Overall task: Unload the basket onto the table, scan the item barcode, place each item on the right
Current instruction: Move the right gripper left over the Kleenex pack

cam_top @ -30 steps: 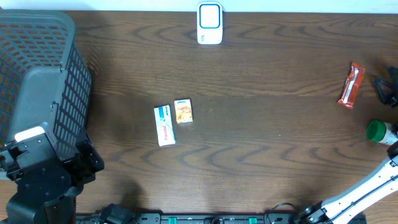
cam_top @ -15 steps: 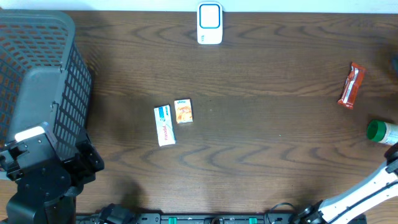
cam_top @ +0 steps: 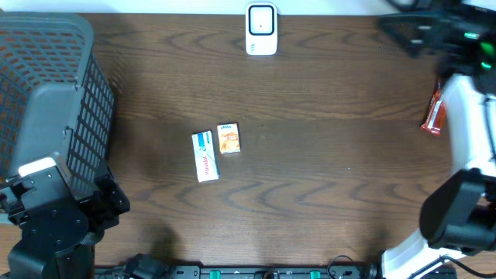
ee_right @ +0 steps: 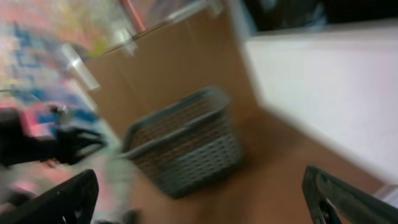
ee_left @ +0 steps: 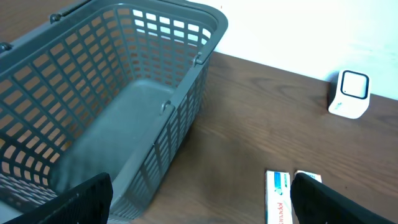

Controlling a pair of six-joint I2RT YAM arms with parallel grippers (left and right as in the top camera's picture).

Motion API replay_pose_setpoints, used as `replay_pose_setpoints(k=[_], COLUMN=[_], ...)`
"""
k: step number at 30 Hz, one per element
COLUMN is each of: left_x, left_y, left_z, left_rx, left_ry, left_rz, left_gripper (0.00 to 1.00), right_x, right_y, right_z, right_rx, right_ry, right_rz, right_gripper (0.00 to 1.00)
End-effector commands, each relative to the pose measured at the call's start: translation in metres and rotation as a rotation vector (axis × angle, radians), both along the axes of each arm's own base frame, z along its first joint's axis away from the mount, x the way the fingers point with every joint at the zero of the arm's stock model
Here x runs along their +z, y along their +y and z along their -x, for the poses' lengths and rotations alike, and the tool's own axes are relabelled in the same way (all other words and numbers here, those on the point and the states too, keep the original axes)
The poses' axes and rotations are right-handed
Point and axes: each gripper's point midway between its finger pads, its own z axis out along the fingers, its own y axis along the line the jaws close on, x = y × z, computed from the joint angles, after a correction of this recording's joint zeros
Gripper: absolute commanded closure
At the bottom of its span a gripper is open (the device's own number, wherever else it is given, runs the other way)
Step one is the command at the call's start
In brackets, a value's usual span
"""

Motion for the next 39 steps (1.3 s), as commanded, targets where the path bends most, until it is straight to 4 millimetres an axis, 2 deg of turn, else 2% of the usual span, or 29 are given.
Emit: replay_pose_setpoints(k=[1, 4, 6, 7, 8, 10, 11, 13, 17, 23, 27, 32, 35, 37, 39], left_x=[0.004, 0.004, 0.004, 0.004, 0.004, 0.004, 0.004, 0.004, 0.004, 0.004, 0.004, 0.004, 0.004, 0.004, 0.004], left_y=[0.002, 0.002, 0.002, 0.002, 0.002, 0.002, 0.002, 0.002, 0.002, 0.002, 0.002, 0.002, 0.002, 0.002, 0.002], left_z=[0.001, 0.001, 0.001, 0.001, 0.001, 0.001, 0.001, 0.001, 0.001, 0.001, 0.001, 0.001, 0.001, 0.001, 0.001], left_rx=[0.014, 0.014, 0.014, 0.014, 0.014, 0.014, 0.014, 0.014, 0.014, 0.014, 0.014, 0.014, 0.014, 0.014, 0.014], left_ry=[-0.017, -0.017, -0.017, -0.017, -0.017, -0.017, -0.017, -0.017, -0.017, -0.017, -0.017, -0.017, -0.017, -0.017, -0.017], left_rz=[0.006, 0.006, 0.006, 0.006, 0.006, 0.006, 0.006, 0.006, 0.006, 0.006, 0.006, 0.006, 0.006, 0.006, 0.006], left_gripper=[0.09, 0.08, 0.09, 0.08, 0.09, 0.09, 0.09, 0.09, 0.09, 0.09, 0.09, 0.09, 0.09, 0.09, 0.09], right_x=[-0.018, -0.055, -0.084, -0.106, -0.135, -0.190, -0.210, -0.234, -0.258, -0.304, -0.326, -0.335, -0.329, -0.328, -0.333], right_y=[0.052, 0.097, 0.112, 0.116, 0.117, 0.111, 0.109, 0.112, 0.134, 0.146, 0.177, 0.214, 0.241, 0.244, 0.233], right_z=[-0.009, -0.024, -0.043, -0.056, -0.072, -0.087, -0.086, -0.075, -0.042, 0.003, 0.045, 0.097, 0.103, 0.096, 0.093], right_rx=[0.106, 0.135, 0.036, -0.059, -0.194, -0.416, -0.483, -0.522, -0.450, -0.469, -0.353, -0.190, -0.203, -0.378, -0.573], right_ry=[0.009, 0.093, 0.164, 0.213, 0.276, 0.356, 0.377, 0.377, 0.406, 0.433, 0.425, 0.428, 0.413, 0.591, 0.848], right_rz=[-0.005, 0.007, 0.037, 0.079, 0.158, 0.361, 0.453, 0.589, 0.717, 0.968, 1.026, 1.043, 0.981, 0.922, 0.858], right_gripper=[0.01, 0.01, 0.01, 0.01, 0.01, 0.01, 0.01, 0.01, 0.01, 0.01, 0.01, 0.01, 0.01, 0.01, 0.01])
